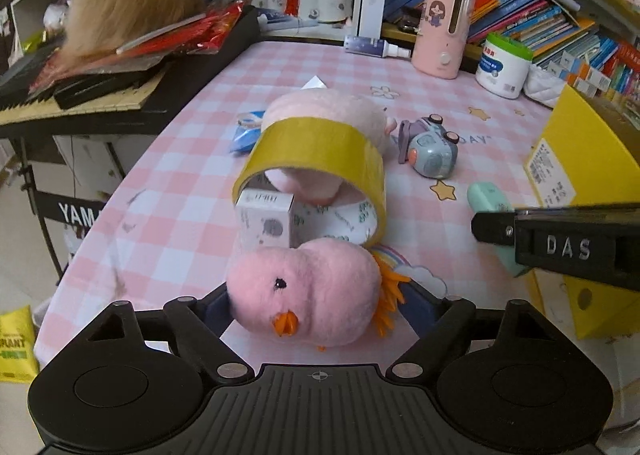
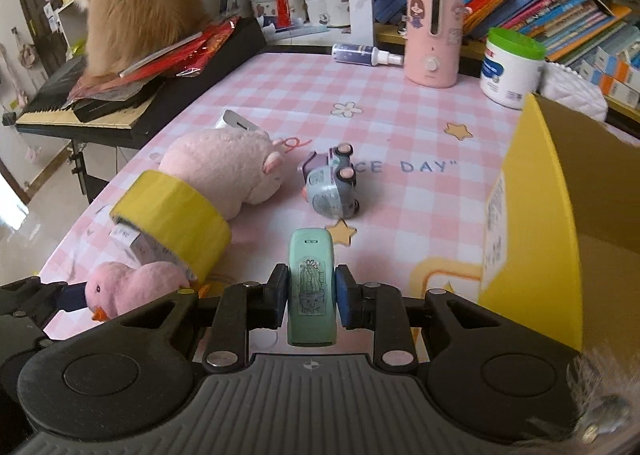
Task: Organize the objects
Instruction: 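Close the right tool on the highlighter while the left tool grasps the pink chick, then carry the highlighter and chick in both tools over the yellow box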
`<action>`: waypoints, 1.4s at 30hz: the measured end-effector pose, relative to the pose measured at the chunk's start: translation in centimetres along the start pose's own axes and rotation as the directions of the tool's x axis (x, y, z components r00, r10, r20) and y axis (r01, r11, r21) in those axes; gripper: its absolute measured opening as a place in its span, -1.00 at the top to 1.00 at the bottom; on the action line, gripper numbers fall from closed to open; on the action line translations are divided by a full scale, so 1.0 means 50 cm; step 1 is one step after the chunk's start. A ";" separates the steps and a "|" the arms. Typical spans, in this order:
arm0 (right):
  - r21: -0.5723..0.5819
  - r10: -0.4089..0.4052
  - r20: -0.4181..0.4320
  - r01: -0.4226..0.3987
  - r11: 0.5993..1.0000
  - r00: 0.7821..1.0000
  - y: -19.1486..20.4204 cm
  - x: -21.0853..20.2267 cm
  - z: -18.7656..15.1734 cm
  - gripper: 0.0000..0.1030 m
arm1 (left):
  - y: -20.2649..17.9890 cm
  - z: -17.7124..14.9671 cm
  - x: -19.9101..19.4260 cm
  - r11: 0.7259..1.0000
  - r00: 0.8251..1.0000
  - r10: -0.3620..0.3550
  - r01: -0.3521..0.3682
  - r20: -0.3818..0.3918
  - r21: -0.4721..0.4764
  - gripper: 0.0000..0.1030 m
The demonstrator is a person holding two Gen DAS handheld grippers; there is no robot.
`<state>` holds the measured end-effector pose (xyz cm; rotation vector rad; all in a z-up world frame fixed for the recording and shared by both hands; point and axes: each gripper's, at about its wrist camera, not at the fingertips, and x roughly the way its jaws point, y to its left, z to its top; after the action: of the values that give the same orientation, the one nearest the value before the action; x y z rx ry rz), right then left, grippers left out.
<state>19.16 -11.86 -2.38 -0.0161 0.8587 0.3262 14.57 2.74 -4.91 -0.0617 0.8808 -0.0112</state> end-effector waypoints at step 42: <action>0.413 -0.318 0.039 0.274 0.869 0.947 -0.012 -0.436 -0.405 0.55 | -0.111 -0.198 -0.301 0.877 0.907 -0.420 0.397 0.030 0.271 -0.66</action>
<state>-8.90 -21.38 0.50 0.2502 0.7908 -0.1445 -2.55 -2.74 0.71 -0.0026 0.7573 -0.5191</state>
